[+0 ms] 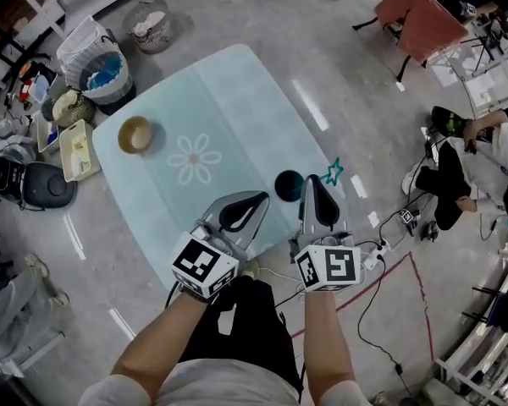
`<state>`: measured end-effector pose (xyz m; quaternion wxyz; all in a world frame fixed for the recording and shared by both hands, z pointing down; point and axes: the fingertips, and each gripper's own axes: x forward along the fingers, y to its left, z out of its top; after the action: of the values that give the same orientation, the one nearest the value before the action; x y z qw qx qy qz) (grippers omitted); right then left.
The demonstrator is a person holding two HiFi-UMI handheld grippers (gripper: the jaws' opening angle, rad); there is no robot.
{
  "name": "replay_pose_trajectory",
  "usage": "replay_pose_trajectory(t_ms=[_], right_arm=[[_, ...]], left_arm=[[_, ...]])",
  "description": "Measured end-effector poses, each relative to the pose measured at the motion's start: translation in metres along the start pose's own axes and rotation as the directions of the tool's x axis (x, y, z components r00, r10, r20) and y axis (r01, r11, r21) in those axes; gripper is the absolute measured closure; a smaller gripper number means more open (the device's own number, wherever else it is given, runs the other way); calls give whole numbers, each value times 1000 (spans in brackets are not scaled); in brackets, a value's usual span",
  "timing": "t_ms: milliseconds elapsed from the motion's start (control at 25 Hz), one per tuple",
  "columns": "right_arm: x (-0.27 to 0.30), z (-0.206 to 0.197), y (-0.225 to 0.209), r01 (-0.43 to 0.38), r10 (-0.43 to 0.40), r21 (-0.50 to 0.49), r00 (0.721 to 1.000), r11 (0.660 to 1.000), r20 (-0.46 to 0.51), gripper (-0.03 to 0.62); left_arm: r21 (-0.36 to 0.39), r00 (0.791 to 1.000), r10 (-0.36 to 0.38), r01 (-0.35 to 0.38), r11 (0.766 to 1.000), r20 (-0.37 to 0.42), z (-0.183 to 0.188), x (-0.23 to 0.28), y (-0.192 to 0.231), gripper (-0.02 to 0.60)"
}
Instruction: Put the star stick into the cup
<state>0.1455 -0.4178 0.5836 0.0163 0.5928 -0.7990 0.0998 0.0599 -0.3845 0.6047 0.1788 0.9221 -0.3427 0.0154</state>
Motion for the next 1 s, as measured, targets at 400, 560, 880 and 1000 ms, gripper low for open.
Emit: replay_pose_trajectory(t_ms=[400, 560, 880, 1000], right_arm=[[16, -51, -7, 1, -3, -13, 995, 1000, -97, 579], [20, -61, -7, 0, -2, -15, 990, 1000, -142, 577], [21, -80, -7, 7, -13, -27, 976, 1000, -219, 574], [18, -81, -7, 19, -22, -17, 973, 1000, -230, 574]], left_arm=[[-11, 1000, -4, 4, 1000, -4, -21, 13, 13, 575], [-14, 1000, -8, 7, 1000, -9, -22, 16, 13, 575], [-18, 1000, -14, 14, 1000, -10, -24, 17, 14, 575], [-27, 1000, -16, 15, 1000, -18, -26, 16, 14, 575]])
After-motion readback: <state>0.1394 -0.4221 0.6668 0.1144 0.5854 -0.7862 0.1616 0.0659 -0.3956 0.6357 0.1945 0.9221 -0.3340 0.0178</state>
